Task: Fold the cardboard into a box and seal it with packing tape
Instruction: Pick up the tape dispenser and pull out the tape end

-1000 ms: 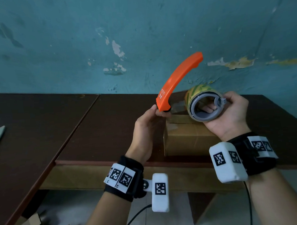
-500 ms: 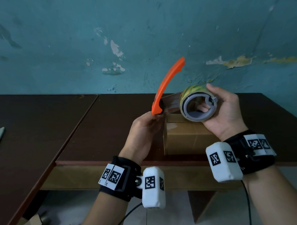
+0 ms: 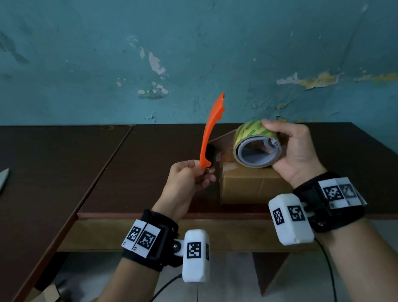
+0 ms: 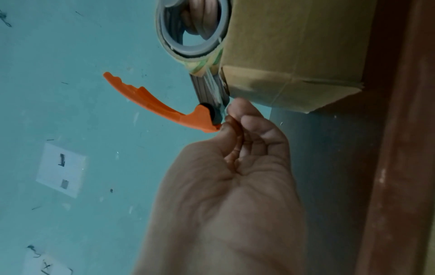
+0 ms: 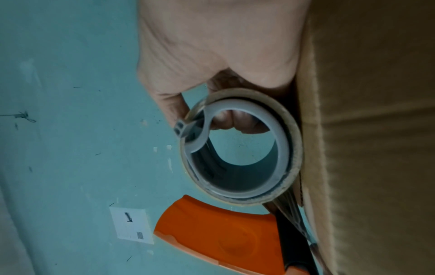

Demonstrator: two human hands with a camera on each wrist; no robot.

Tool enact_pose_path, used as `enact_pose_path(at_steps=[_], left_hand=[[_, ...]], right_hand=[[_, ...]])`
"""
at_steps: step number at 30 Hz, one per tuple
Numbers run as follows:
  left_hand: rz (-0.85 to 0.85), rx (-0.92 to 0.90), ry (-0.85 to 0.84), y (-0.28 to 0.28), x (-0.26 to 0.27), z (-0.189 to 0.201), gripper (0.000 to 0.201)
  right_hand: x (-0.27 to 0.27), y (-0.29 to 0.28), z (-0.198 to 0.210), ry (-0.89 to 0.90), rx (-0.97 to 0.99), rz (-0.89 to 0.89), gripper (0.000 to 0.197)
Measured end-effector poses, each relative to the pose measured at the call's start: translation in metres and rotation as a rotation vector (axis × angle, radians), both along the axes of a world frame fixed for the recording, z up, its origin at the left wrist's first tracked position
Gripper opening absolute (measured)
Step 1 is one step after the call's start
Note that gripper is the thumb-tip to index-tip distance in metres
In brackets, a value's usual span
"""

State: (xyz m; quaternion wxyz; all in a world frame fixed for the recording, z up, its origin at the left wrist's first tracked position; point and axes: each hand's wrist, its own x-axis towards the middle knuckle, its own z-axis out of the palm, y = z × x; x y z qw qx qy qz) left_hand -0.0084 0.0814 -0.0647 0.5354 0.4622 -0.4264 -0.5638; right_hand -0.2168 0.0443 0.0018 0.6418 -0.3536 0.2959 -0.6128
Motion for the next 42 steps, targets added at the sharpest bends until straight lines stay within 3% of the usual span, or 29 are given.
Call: enact_pose_path(at_steps=[14, 22, 27, 30, 36, 42], left_hand=[[0.117, 0.035, -0.117, 0.003, 0.021, 0.002, 0.031], [0.023, 0.172, -0.169, -0.003, 0.01, -0.004, 0.026], [-0.053, 0.22, -0.319, -0.006, 0.002, -0.002, 0.027], [-0.055, 0.221, -0.38, -0.01, -0.003, -0.001, 0.029], [-0.101, 0.173, -0.412, -0.011, -0.014, -0.001, 0.029], [-0.143, 0.117, -0.485, -0.009, -0.017, -0.007, 0.037]], right_hand=[[0.004, 0.0, 0.002, 0.043, 0.014, -0.01, 0.004], [0.007, 0.0, 0.002, 0.022, 0.023, -0.017, 0.014], [0.007, 0.0, 0.002, 0.028, 0.024, -0.013, 0.013], [0.008, 0.002, 0.003, 0.036, 0.011, -0.012, 0.004], [0.008, 0.003, 0.002, 0.036, 0.006, -0.009, 0.015], [0.009, 0.005, 0.003, 0.034, 0.004, -0.02, 0.006]])
